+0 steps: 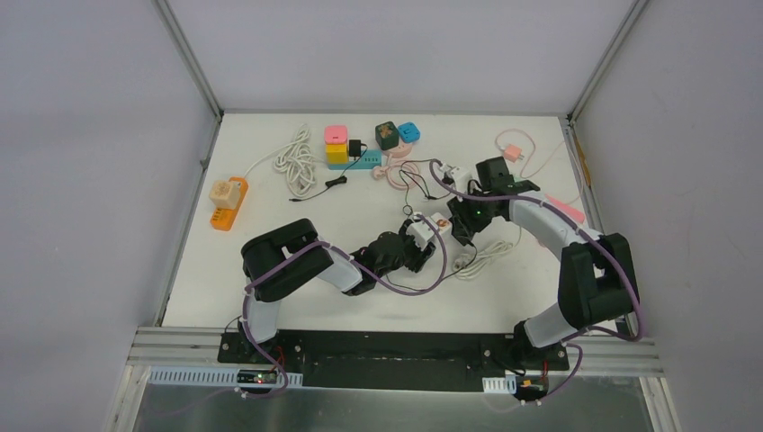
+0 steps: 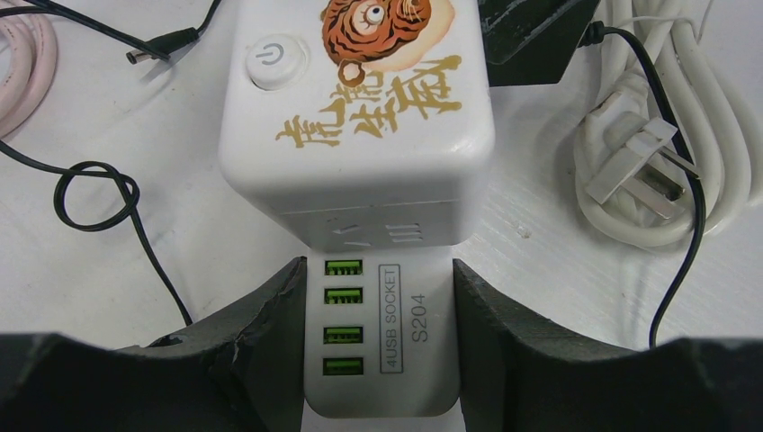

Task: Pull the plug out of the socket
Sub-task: Remove the plug from the socket.

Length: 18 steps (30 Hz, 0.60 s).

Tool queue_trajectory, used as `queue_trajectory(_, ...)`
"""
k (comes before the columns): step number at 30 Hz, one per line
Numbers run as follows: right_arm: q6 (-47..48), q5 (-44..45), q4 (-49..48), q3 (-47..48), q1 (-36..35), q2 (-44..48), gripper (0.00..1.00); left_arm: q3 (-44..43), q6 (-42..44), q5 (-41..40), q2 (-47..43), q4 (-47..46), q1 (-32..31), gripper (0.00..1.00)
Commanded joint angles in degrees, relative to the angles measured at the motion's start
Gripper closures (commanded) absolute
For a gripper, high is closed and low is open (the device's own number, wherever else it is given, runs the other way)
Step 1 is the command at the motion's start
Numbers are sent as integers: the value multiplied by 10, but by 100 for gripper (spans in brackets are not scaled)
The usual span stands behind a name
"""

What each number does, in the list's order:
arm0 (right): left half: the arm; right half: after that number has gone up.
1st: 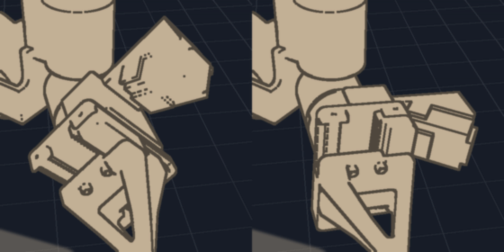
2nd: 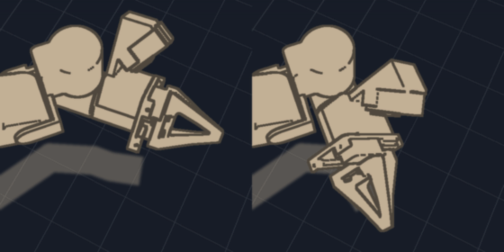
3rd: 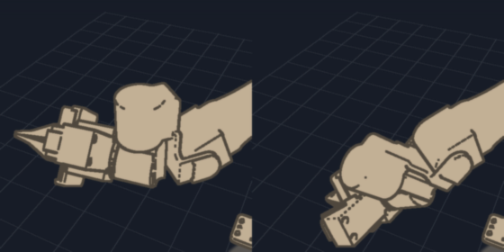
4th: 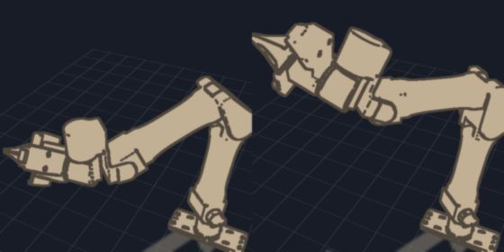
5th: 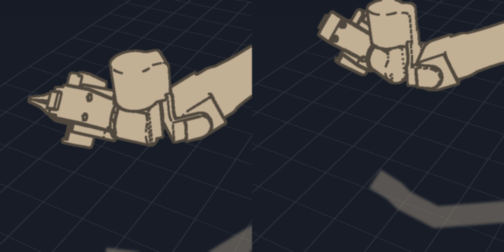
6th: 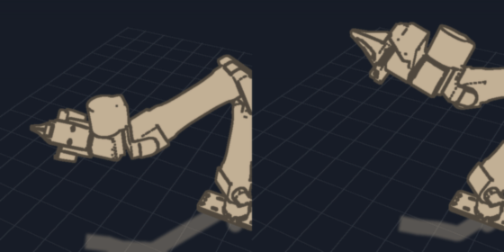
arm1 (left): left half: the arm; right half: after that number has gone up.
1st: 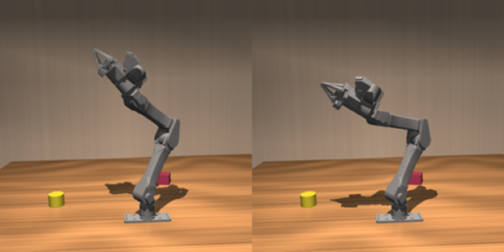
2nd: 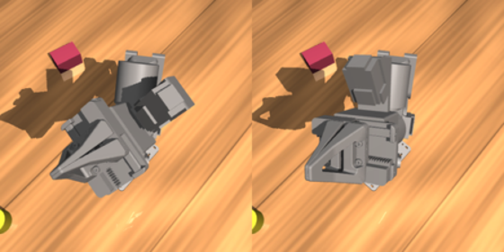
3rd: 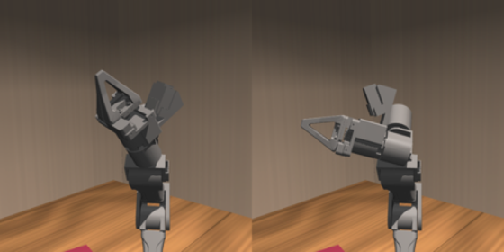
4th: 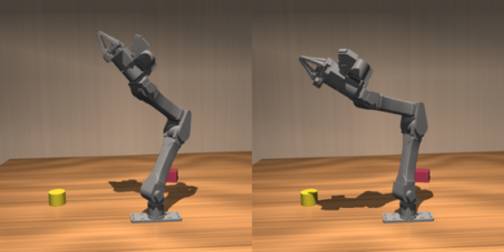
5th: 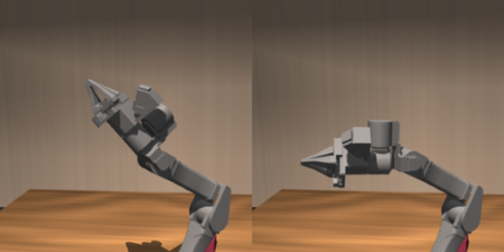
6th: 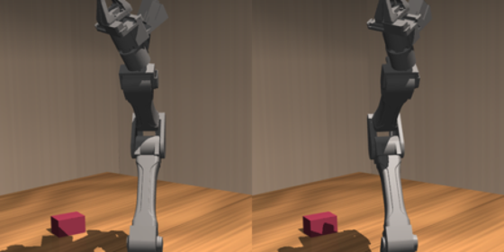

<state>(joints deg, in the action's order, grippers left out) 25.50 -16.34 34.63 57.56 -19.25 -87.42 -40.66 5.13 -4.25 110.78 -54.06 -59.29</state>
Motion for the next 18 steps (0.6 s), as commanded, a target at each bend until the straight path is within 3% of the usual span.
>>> queue_trajectory(1,-35,-111,31,14,28,-1,100,1,7,-1,15,19,-4,100)
queue_trajectory(4,-37,-121,33,15,33,0,100,2,7,-1,14,17,-4,100)
queue_trajectory(8,-16,-28,9,-3,20,16,100,3,7,-1,14,15,-4,100)
queue_trajectory(18,21,73,-7,-9,-48,12,100,-2,7,-4,17,20,-5,100)
